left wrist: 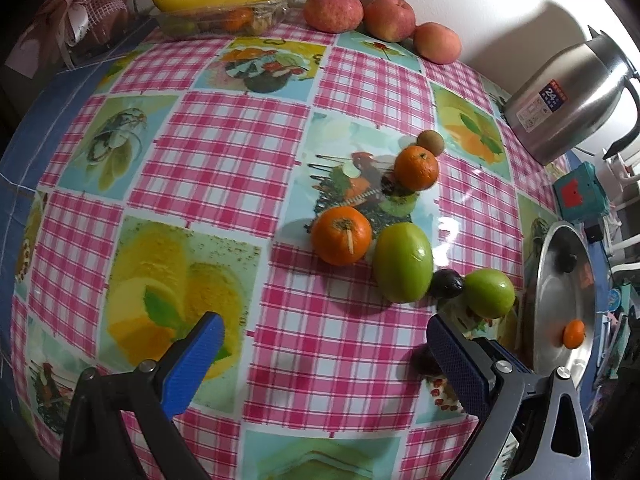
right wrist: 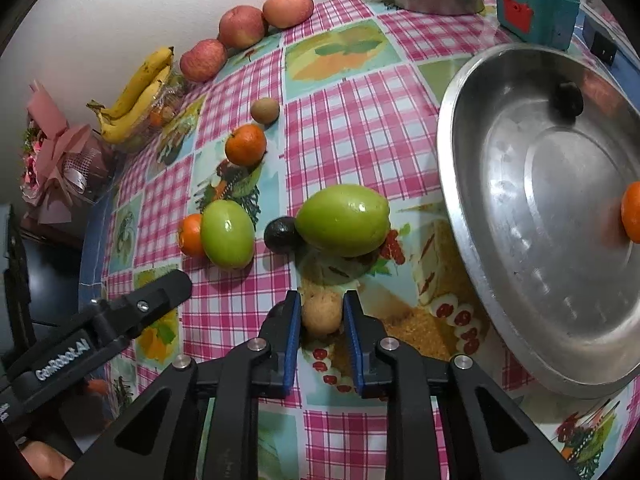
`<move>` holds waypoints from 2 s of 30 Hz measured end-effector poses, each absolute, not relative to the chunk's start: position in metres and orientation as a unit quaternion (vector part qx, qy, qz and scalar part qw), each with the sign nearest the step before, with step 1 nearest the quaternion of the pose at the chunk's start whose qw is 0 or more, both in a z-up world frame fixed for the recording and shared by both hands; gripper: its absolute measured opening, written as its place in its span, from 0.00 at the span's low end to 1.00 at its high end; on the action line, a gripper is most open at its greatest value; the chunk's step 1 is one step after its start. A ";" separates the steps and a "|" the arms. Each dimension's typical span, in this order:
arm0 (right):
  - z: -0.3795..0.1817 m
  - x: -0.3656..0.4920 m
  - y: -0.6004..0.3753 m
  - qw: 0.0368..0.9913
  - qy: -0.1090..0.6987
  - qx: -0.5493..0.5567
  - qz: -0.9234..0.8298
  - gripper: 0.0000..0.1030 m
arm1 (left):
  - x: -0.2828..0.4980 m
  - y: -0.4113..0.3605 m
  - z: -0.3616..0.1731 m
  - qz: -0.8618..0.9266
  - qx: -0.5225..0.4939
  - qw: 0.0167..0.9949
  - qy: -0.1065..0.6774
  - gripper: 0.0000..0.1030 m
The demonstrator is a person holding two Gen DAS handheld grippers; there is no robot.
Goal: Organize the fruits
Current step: 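Close the right tool on the kiwi while the left tool grips the second dark plum, then lift and carry the kiwi and dark plum over the steel basin with both tools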
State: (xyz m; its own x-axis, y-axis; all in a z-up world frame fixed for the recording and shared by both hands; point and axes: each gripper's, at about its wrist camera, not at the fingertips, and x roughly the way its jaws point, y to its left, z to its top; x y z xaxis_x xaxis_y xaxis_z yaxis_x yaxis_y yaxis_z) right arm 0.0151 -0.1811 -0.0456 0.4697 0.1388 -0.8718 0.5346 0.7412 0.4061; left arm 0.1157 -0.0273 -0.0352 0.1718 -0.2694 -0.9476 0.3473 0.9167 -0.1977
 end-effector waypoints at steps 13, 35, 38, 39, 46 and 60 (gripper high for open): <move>-0.038 0.005 -0.190 0.794 0.496 0.323 -0.139 0.22 | 0.098 -0.056 -0.039 -0.234 0.039 0.745 0.623 0.89; -0.037 -0.021 -0.207 0.791 0.499 0.323 -0.145 0.22 | 0.081 -0.085 -0.053 -0.251 0.038 0.717 0.649 0.49; -0.037 -0.023 -0.209 0.791 0.498 0.326 -0.144 0.21 | 0.080 -0.088 -0.054 -0.247 0.038 0.717 0.651 0.44; -0.037 -0.024 -0.210 0.791 0.497 0.326 -0.143 0.21 | 0.080 -0.089 -0.054 -0.245 0.039 0.719 0.650 0.42; -0.035 -0.027 -0.212 0.792 0.494 0.331 -0.141 0.21 | 0.076 -0.091 -0.055 -0.245 0.041 0.720 0.648 0.26; -0.027 -0.031 -0.218 0.798 0.476 0.345 -0.130 0.21 | 0.079 -0.091 -0.031 -0.243 0.035 0.749 0.615 0.25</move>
State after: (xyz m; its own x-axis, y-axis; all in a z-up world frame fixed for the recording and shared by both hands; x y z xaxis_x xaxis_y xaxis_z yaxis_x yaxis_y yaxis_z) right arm -0.0307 -0.2176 -0.0270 0.5126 0.1215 -0.8500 0.5360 0.7280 0.4274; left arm 0.0790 -0.0911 -0.0308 0.1246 -0.3210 -0.9389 0.4066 0.8796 -0.2467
